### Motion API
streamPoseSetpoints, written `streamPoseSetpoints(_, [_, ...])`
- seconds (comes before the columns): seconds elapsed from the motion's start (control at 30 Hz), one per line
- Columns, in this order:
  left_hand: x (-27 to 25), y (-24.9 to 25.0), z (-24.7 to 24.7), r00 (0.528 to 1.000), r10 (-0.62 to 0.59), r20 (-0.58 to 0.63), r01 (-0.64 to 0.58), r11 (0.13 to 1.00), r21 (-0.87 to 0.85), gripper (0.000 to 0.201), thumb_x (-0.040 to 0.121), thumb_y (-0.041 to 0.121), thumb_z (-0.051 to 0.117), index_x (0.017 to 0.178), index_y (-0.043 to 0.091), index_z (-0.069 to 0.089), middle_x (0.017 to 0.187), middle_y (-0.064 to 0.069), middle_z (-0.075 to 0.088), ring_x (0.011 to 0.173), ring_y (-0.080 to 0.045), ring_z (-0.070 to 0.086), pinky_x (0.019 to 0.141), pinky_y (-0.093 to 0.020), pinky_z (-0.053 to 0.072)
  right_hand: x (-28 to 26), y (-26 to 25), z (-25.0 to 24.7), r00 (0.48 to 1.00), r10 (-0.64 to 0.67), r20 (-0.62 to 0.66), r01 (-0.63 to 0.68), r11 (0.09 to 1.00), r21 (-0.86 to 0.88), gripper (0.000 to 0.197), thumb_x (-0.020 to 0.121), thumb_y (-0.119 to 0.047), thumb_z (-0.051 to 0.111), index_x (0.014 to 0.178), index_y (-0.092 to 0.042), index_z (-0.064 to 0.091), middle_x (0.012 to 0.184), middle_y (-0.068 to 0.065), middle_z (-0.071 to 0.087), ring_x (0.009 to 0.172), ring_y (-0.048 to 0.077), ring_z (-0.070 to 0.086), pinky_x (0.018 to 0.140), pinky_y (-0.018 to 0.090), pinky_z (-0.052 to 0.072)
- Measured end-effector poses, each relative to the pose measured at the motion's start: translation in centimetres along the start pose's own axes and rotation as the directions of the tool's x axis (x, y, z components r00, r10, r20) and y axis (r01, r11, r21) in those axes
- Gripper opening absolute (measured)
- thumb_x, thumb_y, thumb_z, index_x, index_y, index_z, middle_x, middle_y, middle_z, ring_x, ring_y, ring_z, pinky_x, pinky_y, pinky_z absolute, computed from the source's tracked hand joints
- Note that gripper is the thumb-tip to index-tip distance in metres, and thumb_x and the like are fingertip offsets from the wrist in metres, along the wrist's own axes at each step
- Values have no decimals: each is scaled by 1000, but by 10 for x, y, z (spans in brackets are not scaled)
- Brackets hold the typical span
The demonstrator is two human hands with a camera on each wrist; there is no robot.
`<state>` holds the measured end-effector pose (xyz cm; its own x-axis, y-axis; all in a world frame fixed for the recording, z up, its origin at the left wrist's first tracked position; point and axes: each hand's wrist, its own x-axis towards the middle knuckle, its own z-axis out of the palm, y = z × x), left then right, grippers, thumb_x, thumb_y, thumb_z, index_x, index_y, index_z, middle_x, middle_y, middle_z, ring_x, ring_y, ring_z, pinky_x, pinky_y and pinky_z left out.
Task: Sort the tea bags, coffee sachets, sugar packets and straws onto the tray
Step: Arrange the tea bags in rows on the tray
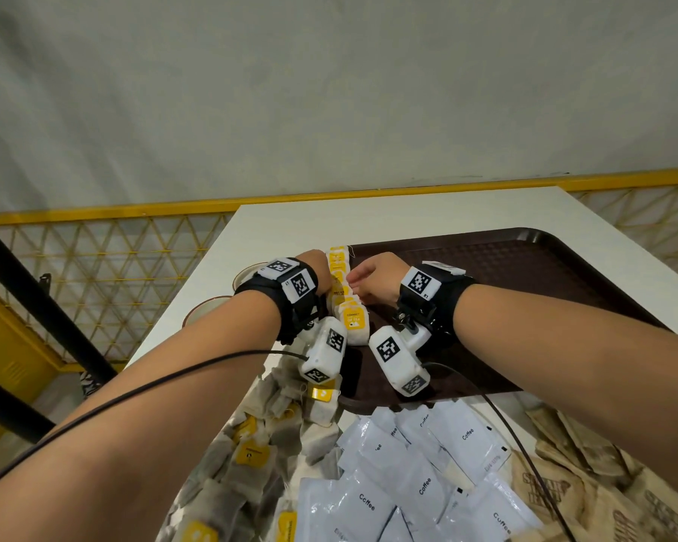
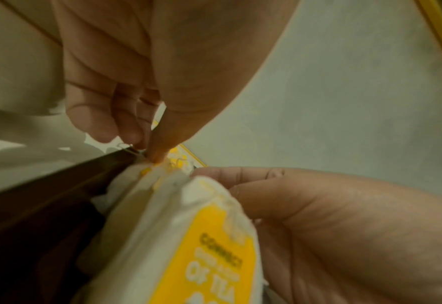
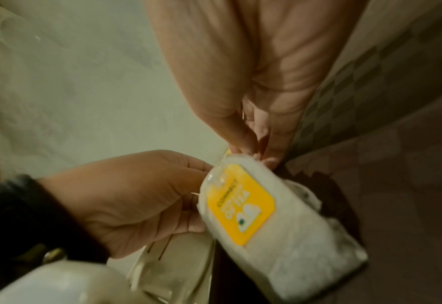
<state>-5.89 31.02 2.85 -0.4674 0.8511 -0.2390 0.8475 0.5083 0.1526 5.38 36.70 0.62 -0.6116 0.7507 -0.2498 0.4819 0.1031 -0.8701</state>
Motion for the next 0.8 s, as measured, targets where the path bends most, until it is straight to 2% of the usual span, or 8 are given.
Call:
streamPoseSetpoints(0.07, [-3, 4, -1, 1000, -24, 5, 24, 1000, 5, 30, 102, 11, 39, 121, -4, 57, 127, -19, 59, 117, -29, 56, 96, -30, 42, -1, 1, 0, 1000, -11, -13, 10, 1000, -12, 24, 88, 13, 51, 108, 11, 63, 75, 11, 57, 59, 17, 52, 39, 14, 45])
streamPoseSetpoints(0.3, [-13, 7, -5, 996, -13, 92, -7, 976, 220, 33, 100, 8, 38, 128, -6, 51, 134, -20, 52, 124, -30, 49, 101, -31, 37, -3, 4, 3, 998, -63, -18, 63, 998, 25, 20, 86, 10, 58, 103, 4, 67, 89, 15, 61, 64, 16, 57, 47, 15, 51])
streamPoseSetpoints(0.4, [-15, 8, -7, 993, -3, 114, -25, 970, 242, 32, 100, 8, 38, 124, -7, 53, 122, -20, 58, 117, -31, 53, 94, -30, 41, -3, 4, 4, 996, -86, -21, 86, 996, 16, 16, 86, 8, 59, 98, 0, 67, 89, 13, 62, 67, 17, 59, 58, 22, 55])
streamPoseSetpoints(0.47, [-17, 9, -9, 992, 4, 123, -35, 966, 257, 31, 99, 7, 40, 121, -8, 55, 97, -18, 59, 109, -31, 56, 88, -30, 43, -3, 2, 4, 995, -94, -15, 94, 995, 16, 14, 86, 8, 60, 93, -2, 66, 87, 13, 61, 64, 17, 59, 58, 23, 54])
streamPoseSetpoints(0.5, [-17, 8, -10, 993, 9, 116, -39, 966, 255, 30, 98, 6, 41, 120, -8, 56, 94, -17, 56, 110, -32, 57, 88, -31, 44, -3, 0, 4, 995, -96, -8, 96, 995, 21, 14, 86, 8, 59, 90, -3, 66, 85, 13, 61, 61, 17, 58, 55, 22, 54])
streamPoseSetpoints(0.63, [-18, 6, -10, 994, 11, 107, -37, 970, 238, 31, 96, 2, 43, 125, -4, 54, 126, -19, 58, 117, -30, 56, 91, -30, 45, -3, -4, 4, 995, -97, 16, 96, 994, 52, 21, 85, 10, 60, 76, -8, 64, 76, 11, 59, 58, 18, 55, 49, 21, 52])
streamPoseSetpoints(0.7, [-19, 6, -10, 994, 20, 110, -45, 973, 224, 33, 97, 2, 42, 127, -2, 54, 127, -18, 57, 112, -30, 57, 88, -30, 46, -3, -4, 5, 995, -104, 8, 103, 993, 56, 22, 84, 11, 60, 75, -9, 64, 78, 12, 59, 59, 20, 56, 53, 24, 53])
streamPoseSetpoints(0.8, [-20, 6, -10, 994, 27, 103, -47, 980, 191, 32, 99, 6, 39, 125, -3, 55, 111, -17, 58, 91, -24, 52, 76, -26, 42, -2, -3, 4, 995, -104, -8, 104, 992, 75, 26, 83, 13, 60, 73, -10, 64, 84, 15, 61, 62, 21, 58, 58, 27, 55])
